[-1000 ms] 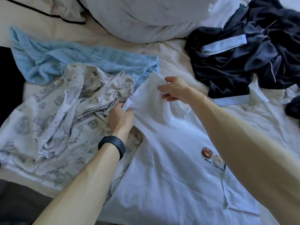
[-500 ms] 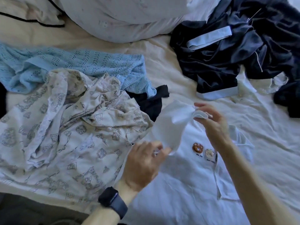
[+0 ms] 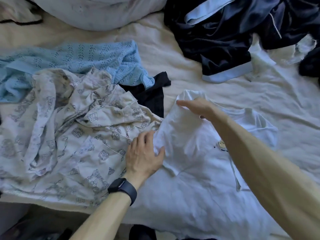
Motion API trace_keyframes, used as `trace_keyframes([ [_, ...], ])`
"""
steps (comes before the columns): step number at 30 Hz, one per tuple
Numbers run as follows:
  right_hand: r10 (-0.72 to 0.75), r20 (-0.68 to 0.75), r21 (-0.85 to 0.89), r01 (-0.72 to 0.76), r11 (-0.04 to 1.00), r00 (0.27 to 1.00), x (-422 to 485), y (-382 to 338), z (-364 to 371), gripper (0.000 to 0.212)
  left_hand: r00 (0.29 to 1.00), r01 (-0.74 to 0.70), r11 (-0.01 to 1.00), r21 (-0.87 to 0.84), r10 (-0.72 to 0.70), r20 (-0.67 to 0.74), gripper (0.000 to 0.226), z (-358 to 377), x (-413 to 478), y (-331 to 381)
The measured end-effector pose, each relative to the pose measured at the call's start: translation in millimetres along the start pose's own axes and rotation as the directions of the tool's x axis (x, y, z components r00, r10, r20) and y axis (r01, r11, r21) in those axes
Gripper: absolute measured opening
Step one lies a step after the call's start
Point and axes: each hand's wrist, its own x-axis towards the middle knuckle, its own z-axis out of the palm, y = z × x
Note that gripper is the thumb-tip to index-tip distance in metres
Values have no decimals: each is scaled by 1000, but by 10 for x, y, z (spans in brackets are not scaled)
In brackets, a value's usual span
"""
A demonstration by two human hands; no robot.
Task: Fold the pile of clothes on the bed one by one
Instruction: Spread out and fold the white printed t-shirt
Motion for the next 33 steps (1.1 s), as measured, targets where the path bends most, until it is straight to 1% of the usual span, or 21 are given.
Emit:
trace_keyframes([
  [2, -49, 28, 149, 44, 988, 998, 106, -96, 15, 32, 988, 134, 986, -94, -127, 83, 46, -22, 41, -27],
  [3, -102, 8, 254, 97, 962, 995, 140, -148, 24, 27, 977, 189, 971, -144, -172, 123, 39, -25, 65, -64],
  [5, -196, -45, 486, 193, 852, 980, 184, -251, 36, 28, 948, 304, 924, -230, -270, 170, 28, -38, 98, -171],
  [6, -236, -59, 565, 227, 793, 970, 170, -313, 38, 23, 931, 357, 893, -273, -315, 185, 25, -56, 98, -227],
  [7, -273, -68, 587, 260, 767, 960, 178, -341, 50, 15, 915, 397, 864, -311, -348, 202, 22, -70, 90, -281],
  [8, -305, -63, 567, 285, 772, 950, 165, -357, 58, 10, 906, 417, 845, -335, -358, 226, 20, -85, 81, -326],
  [11, -301, -40, 401, 292, 869, 953, 226, -279, 101, 30, 898, 415, 851, -322, -325, 297, 21, -84, 72, -400],
  [12, -283, -44, 352, 280, 893, 958, 259, -248, 111, 30, 898, 409, 860, -306, -320, 300, 22, -88, 76, -396],
  [14, -265, -72, 248, 275, 929, 962, 292, -261, 143, 18, 906, 399, 874, -276, -329, 266, 24, -102, 81, -358],
  [15, -273, -95, 230, 288, 930, 957, 308, -292, 169, 10, 914, 389, 882, -267, -333, 233, 26, -117, 77, -330],
  [16, -292, -126, 256, 315, 914, 948, 334, -335, 200, 5, 920, 381, 888, -256, -338, 197, 27, -144, 67, -300],
  [19, -335, -260, 379, 414, 827, 906, 403, -449, 309, 19, 925, 376, 908, -187, -355, 134, 33, -255, -5, -259],
  [20, -345, -281, 388, 435, 813, 896, 419, -460, 337, 17, 926, 370, 917, -147, -352, 135, 33, -286, -26, -261],
  [22, -356, -247, 443, 432, 785, 901, 422, -444, 376, 4, 923, 364, 927, -95, -346, 168, 31, -313, -40, -273],
  [24, -374, -163, 516, 402, 756, 913, 351, -412, 387, 33, 918, 361, 930, -72, -340, 204, 29, -311, -20, -273],
  [25, -364, -138, 526, 380, 761, 921, 286, -384, 377, 41, 920, 352, 934, -58, -333, 209, 27, -309, 5, -260],
  [26, -352, -143, 503, 374, 779, 925, 215, -338, 362, 43, 928, 331, 942, -46, -316, 198, 23, -310, 45, -230],
  [27, -335, -180, 473, 380, 795, 925, 115, -275, 344, 42, 941, 302, 952, -44, -290, 173, 21, -312, 100, -184],
  [29, -274, -325, 450, 403, 797, 905, -75, -29, 327, 33, 972, 218, 974, -64, -211, 106, 28, -320, 277, -40],
  [31, -199, -491, 459, 446, 768, 848, -270, 329, 284, 25, 991, 133, 986, -100, -130, 42, 37, -315, 560, 153],
  [33, -110, -612, 425, 443, 789, 783, -375, 791, 197, 22, 997, 72, 990, -122, -72, 5, 44, -292, 900, 360],
])
